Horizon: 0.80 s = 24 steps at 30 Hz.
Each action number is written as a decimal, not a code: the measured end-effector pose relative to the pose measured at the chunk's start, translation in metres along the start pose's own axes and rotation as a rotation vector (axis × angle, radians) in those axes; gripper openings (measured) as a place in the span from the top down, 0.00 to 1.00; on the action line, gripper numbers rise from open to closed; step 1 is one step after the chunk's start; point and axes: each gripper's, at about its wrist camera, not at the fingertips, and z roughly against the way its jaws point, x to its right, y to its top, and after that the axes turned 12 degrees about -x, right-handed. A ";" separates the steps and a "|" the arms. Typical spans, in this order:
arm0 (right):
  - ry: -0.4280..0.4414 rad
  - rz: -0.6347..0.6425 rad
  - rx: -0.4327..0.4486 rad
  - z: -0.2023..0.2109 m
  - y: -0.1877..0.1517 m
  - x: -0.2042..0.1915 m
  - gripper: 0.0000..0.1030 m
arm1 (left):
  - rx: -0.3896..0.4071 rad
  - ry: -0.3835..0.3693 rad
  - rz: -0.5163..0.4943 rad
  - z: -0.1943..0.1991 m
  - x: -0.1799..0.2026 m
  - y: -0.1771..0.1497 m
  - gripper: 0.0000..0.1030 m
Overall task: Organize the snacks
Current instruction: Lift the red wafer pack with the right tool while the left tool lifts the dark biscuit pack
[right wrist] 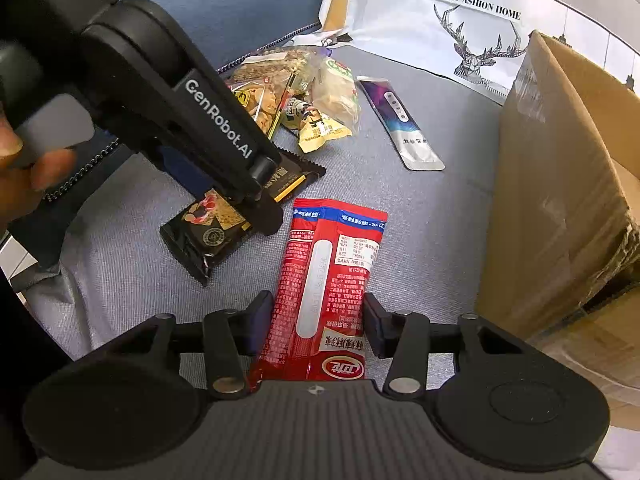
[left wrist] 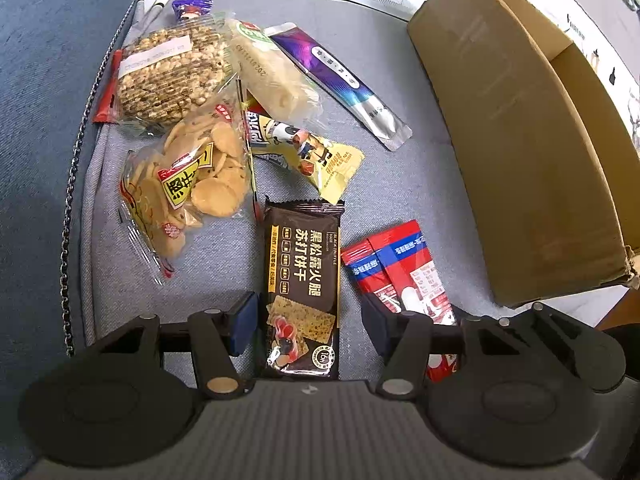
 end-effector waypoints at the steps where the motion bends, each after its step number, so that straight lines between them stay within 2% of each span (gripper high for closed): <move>1: -0.002 0.000 0.003 0.001 0.000 0.000 0.52 | 0.000 0.000 -0.001 0.000 0.000 0.000 0.40; 12: -0.023 -0.013 0.048 0.011 -0.003 0.002 0.55 | 0.013 0.036 -0.035 -0.006 0.003 -0.003 0.42; 16: -0.030 -0.025 0.051 0.017 0.002 0.002 0.55 | 0.011 0.074 -0.050 -0.006 0.008 -0.003 0.60; 20: -0.054 -0.008 0.099 0.034 0.005 -0.003 0.56 | 0.059 0.046 -0.054 0.007 0.009 -0.006 0.61; 24: -0.053 -0.021 0.171 0.057 0.003 0.001 0.56 | 0.171 -0.048 -0.037 0.034 0.006 -0.012 0.62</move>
